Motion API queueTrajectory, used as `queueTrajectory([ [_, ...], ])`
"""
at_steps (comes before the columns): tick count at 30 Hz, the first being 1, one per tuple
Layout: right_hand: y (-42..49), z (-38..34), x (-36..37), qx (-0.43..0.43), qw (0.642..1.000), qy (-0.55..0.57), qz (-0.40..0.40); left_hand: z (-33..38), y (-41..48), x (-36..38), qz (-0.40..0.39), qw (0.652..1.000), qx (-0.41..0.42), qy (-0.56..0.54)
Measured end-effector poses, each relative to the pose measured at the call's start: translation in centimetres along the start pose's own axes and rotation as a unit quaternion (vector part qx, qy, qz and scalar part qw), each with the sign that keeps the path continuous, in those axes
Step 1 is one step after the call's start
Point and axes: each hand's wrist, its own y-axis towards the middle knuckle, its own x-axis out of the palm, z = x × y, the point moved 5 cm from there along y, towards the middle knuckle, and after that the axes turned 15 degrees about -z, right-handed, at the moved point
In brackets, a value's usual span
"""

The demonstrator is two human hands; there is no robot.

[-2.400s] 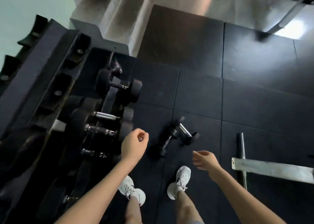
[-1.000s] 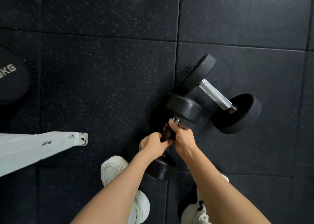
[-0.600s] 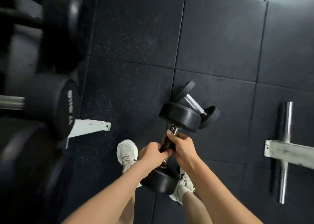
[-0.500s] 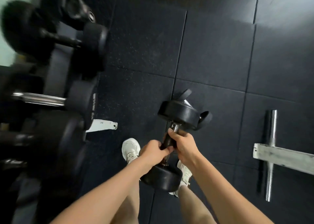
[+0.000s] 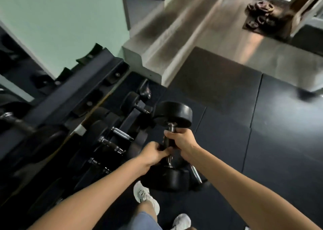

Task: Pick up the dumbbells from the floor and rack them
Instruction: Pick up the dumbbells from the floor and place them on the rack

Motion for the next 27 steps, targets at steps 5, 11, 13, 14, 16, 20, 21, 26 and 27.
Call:
queueTrajectory([
  [5, 2.0, -6.2, 6.5, -0.034, 0.998, -0.031, -0.044, 2.6, -3.0, -6.9, 0.062, 0.998, 0.030, -0.003],
  [11, 6.8, -11.3, 15.0, -0.060, 0.989, -0.053, -0.124, 3.2, -4.7, -16.0, 0.172, 0.983, 0.054, -0.035],
  [13, 8.8, -12.2, 17.6, -0.062, 0.986, -0.064, -0.143, 2.7, -4.8, -18.8, 0.209, 0.976, 0.046, -0.049],
  [14, 9.8, -12.6, 18.9, -0.060, 0.984, -0.070, -0.152, 2.5, -4.8, -20.2, 0.226, 0.972, 0.042, -0.053],
  [16, 12.0, -13.4, 21.1, -0.055, 0.981, -0.080, -0.169, 2.1, -4.4, -22.8, 0.256, 0.963, 0.038, -0.070],
  [20, 16.2, -15.3, 25.1, -0.029, 0.971, -0.107, -0.210, 2.2, -3.8, -27.1, 0.294, 0.948, 0.032, -0.120],
  [21, 17.2, -15.8, 25.9, -0.022, 0.969, -0.115, -0.219, 2.4, -3.6, -28.1, 0.302, 0.943, 0.032, -0.137],
  [26, 22.5, -18.4, 30.0, -0.002, 0.942, -0.189, -0.278, 3.3, -2.3, -32.7, 0.317, 0.929, 0.025, -0.186],
  [27, 23.4, -18.8, 30.9, 0.001, 0.937, -0.200, -0.287, 3.5, -2.2, -33.6, 0.331, 0.924, 0.023, -0.190],
])
